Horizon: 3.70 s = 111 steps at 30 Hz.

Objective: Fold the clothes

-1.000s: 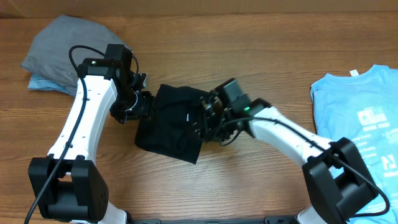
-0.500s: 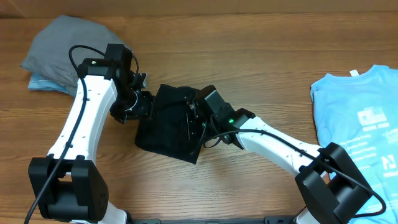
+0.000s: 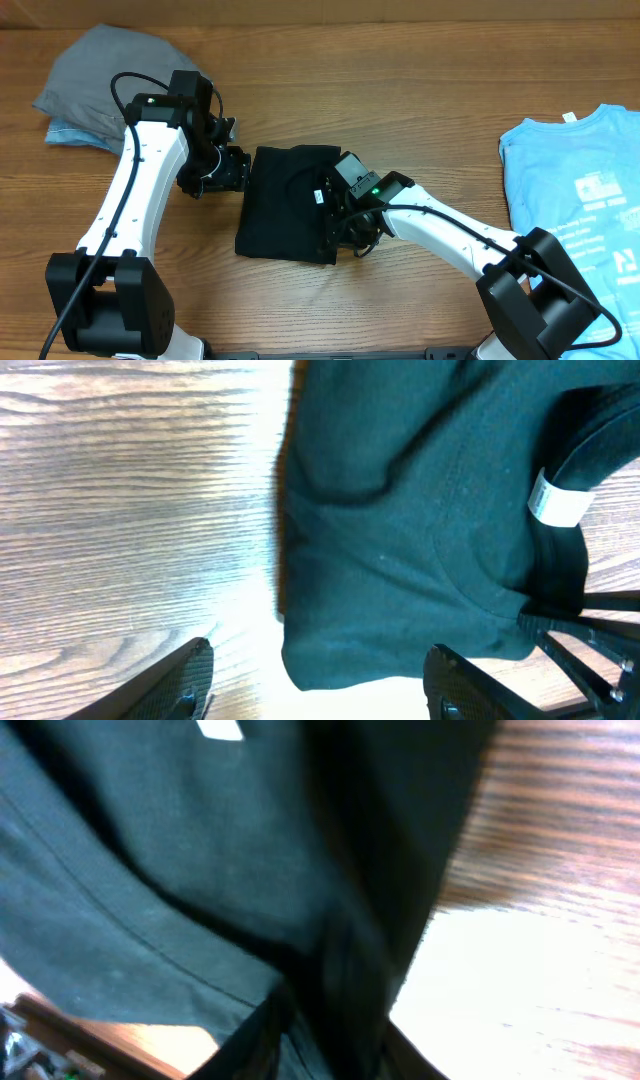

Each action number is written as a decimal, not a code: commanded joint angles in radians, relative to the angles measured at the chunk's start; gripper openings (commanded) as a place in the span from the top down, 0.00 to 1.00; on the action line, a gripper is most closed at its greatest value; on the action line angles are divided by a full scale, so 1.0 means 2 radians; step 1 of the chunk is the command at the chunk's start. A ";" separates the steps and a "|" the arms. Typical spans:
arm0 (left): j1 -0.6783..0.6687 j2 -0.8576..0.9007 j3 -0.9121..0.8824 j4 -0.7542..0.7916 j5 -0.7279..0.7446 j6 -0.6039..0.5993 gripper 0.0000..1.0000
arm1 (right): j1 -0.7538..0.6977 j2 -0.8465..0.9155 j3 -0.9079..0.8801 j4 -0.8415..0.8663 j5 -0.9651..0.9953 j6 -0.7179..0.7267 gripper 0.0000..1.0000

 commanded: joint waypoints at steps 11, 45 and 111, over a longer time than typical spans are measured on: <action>0.001 0.000 -0.001 0.011 -0.012 0.012 0.25 | -0.129 -0.082 0.008 0.087 -0.038 -0.069 0.53; 0.001 0.000 -0.001 0.023 -0.009 0.009 0.23 | -0.127 0.013 0.007 0.219 -0.016 -0.038 0.96; 0.001 0.000 -0.163 0.136 0.118 -0.003 0.52 | -0.043 0.017 -0.057 0.074 -0.064 0.125 0.96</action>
